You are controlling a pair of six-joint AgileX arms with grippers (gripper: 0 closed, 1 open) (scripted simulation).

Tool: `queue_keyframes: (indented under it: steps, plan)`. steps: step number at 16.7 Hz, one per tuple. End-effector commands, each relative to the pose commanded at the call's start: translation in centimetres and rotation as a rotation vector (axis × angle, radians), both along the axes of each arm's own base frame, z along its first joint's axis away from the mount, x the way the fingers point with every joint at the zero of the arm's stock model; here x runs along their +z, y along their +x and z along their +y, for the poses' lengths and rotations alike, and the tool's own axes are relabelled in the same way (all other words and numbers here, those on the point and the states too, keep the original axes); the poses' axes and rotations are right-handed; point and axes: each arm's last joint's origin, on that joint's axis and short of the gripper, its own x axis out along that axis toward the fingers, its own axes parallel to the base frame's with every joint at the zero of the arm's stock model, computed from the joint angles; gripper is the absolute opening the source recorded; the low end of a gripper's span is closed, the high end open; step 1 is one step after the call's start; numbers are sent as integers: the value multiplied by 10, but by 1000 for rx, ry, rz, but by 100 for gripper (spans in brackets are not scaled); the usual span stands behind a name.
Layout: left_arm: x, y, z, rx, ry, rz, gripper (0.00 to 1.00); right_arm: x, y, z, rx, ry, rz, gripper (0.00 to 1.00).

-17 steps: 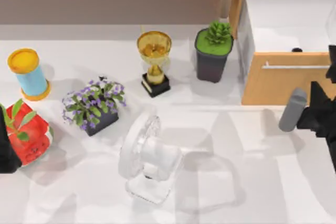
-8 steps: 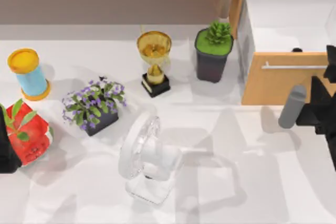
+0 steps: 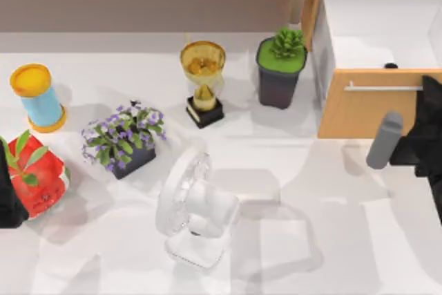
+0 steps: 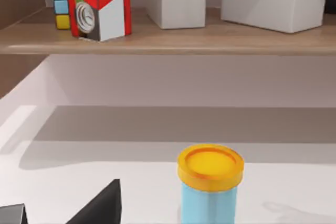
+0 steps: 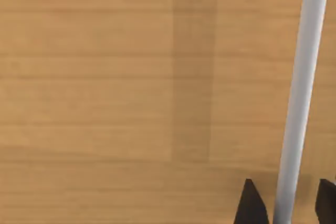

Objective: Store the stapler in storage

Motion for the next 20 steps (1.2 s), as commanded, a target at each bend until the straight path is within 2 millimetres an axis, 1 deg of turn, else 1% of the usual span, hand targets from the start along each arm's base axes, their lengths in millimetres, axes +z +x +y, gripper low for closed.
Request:
queue_keyframes:
  steps: [1, 2, 11, 14, 18, 20]
  plan:
    - [0, 0, 0, 0, 0, 0, 100, 0, 0, 0, 0, 0, 0, 2]
    - [0, 0, 0, 0, 0, 0, 100, 0, 0, 0, 0, 0, 0, 0]
    - [0, 0, 0, 0, 0, 0, 100, -1, 0, 0, 0, 1, 5, 0]
    - [0, 0, 0, 0, 0, 0, 100, -1, 15, 0, -2, 1, 3, 0]
    - [0, 0, 0, 0, 0, 0, 100, -2, 46, 1, 0, 2, 7, 0]
    - [0, 0, 0, 0, 0, 0, 100, -1, 59, 0, 1, 2, 6, 0]
